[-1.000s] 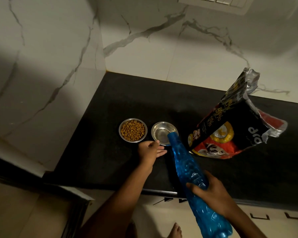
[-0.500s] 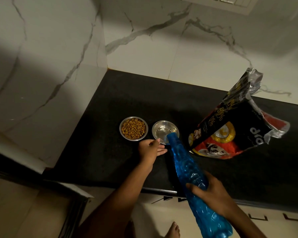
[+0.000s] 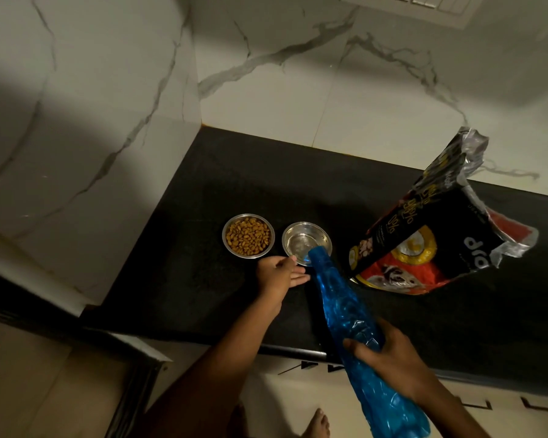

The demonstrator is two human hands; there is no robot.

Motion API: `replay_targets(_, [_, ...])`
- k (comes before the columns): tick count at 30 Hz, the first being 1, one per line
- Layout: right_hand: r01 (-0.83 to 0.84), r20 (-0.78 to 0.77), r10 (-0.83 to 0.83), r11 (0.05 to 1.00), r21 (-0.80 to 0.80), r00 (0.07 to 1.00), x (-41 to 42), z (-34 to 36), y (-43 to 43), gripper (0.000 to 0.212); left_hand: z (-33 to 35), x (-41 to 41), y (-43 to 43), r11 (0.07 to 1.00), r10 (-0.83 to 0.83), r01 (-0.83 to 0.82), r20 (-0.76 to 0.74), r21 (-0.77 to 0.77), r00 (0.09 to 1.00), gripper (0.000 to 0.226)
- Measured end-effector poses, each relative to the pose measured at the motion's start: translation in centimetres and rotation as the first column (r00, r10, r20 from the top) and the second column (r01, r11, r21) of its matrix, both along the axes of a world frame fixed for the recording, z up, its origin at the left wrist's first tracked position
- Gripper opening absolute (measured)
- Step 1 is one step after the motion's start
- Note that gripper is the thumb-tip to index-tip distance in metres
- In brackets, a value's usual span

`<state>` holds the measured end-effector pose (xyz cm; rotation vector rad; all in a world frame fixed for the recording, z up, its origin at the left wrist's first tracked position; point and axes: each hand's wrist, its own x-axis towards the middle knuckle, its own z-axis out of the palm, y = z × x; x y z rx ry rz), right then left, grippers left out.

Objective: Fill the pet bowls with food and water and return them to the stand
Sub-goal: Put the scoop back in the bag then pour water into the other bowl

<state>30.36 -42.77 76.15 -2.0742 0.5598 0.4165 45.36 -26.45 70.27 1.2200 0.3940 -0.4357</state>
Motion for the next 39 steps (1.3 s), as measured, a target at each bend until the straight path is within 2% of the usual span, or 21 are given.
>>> replay_targets(9, [-0.015, -0.031, 0.014, 1.000, -0.015, 0.999, 0.17, -0.14, -0.21, 0.054, -0.15, 0.09, -0.03, 1.000, -0.010, 0.010, -0.003, -0.004, 1.000, 0.020])
replay_targets(31, [-0.017, -0.034, 0.016, 0.999, -0.031, 0.999, 0.43, 0.42, 0.12, 0.042, -0.12, 0.09, 0.15, 0.999, -0.029, 0.029, -0.007, -0.036, 1.000, 0.018])
replay_targets(39, [-0.007, -0.044, 0.005, 0.999, -0.041, 0.999, 0.36, 0.09, -0.04, 0.056, -0.30, 0.17, 0.21, 0.999, -0.041, 0.041, -0.017, -0.021, 0.999, 0.019])
